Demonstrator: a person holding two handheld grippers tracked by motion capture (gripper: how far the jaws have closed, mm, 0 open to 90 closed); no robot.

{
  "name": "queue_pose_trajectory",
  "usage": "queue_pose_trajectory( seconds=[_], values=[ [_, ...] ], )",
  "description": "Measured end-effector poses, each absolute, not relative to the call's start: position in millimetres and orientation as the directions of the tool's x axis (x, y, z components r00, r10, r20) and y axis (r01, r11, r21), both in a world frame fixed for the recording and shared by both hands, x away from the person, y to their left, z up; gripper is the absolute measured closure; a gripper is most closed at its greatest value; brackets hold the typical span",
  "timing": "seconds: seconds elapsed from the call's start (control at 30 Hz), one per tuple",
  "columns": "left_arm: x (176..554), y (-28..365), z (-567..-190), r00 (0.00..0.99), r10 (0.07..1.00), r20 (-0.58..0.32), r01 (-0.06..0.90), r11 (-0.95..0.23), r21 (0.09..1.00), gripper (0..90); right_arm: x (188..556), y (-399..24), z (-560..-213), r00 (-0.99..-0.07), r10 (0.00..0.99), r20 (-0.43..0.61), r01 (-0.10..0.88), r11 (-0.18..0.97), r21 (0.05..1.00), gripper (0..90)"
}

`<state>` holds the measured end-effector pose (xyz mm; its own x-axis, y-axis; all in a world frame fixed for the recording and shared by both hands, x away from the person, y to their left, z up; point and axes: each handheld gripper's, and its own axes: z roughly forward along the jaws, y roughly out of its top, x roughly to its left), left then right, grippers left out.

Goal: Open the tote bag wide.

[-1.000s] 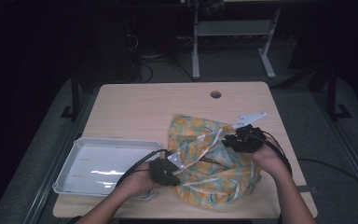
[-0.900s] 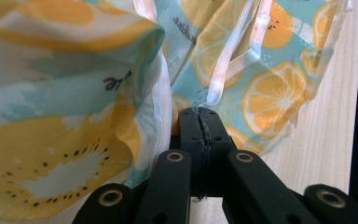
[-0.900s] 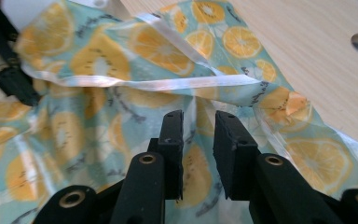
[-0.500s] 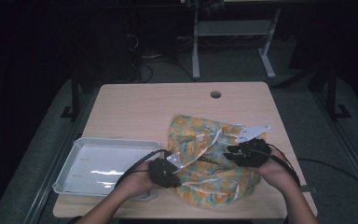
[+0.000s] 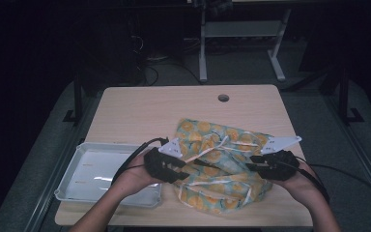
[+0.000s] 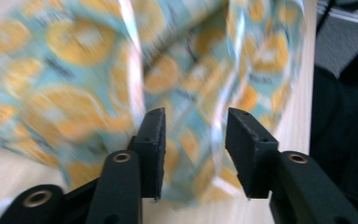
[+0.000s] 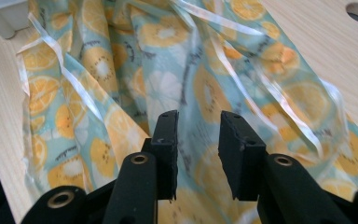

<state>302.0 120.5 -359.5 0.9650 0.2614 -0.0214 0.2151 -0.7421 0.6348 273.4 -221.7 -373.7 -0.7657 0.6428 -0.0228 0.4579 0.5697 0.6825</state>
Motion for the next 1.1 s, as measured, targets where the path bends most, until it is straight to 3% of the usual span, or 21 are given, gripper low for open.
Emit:
queue_pose_trajectory(
  seconds=[0.33, 0.47, 0.53, 0.6, 0.7, 0.77, 0.83, 1.1],
  values=[
    [335, 94, -359, 0.946, 0.319, 0.055, 0.217, -0.753, 0.621, 46.9, 261, -255, -381, -0.707, 0.707, 0.012, 0.547, 0.535, 0.644, 59.2],
    [342, 86, -368, 0.943, 0.328, 0.061, 0.228, -0.766, 0.601, 47.5, 260, -259, -391, -0.686, 0.726, 0.053, 0.593, 0.515, 0.619, 55.2],
    [344, 83, -374, 0.941, 0.330, 0.070, 0.231, -0.782, 0.579, 53.7, 263, -259, -396, -0.678, 0.730, 0.078, 0.614, 0.506, 0.605, 54.8],
    [345, 82, -377, 0.942, 0.329, 0.065, 0.235, -0.787, 0.570, 65.1, 265, -257, -401, -0.671, 0.735, 0.099, 0.637, 0.502, 0.586, 58.9],
    [348, 82, -381, 0.942, 0.330, 0.057, 0.245, -0.796, 0.554, 81.4, 268, -256, -407, -0.670, 0.733, 0.118, 0.651, 0.503, 0.569, 74.5],
    [349, 83, -382, 0.943, 0.330, 0.047, 0.252, -0.797, 0.550, 87.7, 269, -256, -409, -0.672, 0.732, 0.115, 0.653, 0.512, 0.557, 85.5],
    [350, 86, -382, 0.941, 0.338, 0.039, 0.261, -0.790, 0.555, 88.9, 269, -256, -410, -0.676, 0.729, 0.108, 0.650, 0.521, 0.553, 89.4],
    [356, 109, -379, 0.905, 0.424, 0.041, 0.324, -0.747, 0.580, 89.6, 258, -261, -410, -0.688, 0.723, 0.062, 0.639, 0.564, 0.523, 89.8]
  ],
)
